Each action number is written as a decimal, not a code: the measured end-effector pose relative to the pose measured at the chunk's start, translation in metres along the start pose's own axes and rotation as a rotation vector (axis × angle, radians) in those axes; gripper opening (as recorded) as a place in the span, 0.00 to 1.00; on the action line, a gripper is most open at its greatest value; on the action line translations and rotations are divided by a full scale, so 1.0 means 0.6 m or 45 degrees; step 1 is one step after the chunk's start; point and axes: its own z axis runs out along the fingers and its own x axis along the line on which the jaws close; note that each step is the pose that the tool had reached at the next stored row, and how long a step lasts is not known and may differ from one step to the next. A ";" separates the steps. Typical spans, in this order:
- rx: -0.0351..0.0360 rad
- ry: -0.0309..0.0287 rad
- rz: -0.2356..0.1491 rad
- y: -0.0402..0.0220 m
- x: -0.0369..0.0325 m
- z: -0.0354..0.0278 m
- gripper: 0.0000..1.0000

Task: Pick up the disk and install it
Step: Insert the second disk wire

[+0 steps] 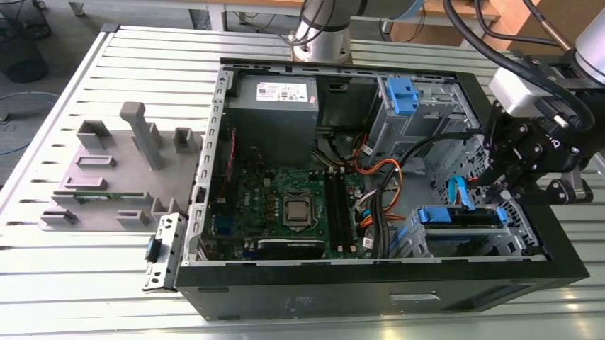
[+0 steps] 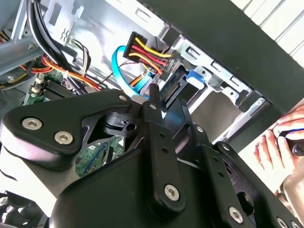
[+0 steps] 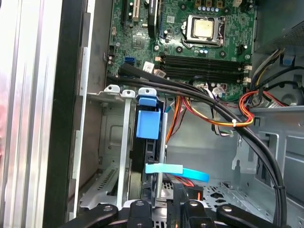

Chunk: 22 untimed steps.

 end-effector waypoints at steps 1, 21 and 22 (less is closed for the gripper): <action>0.0000 0.0000 0.000 -0.002 0.000 0.000 0.32; 0.0001 -0.0020 0.000 -0.018 -0.006 0.001 0.32; 0.0001 -0.0020 0.000 -0.020 -0.006 0.001 0.32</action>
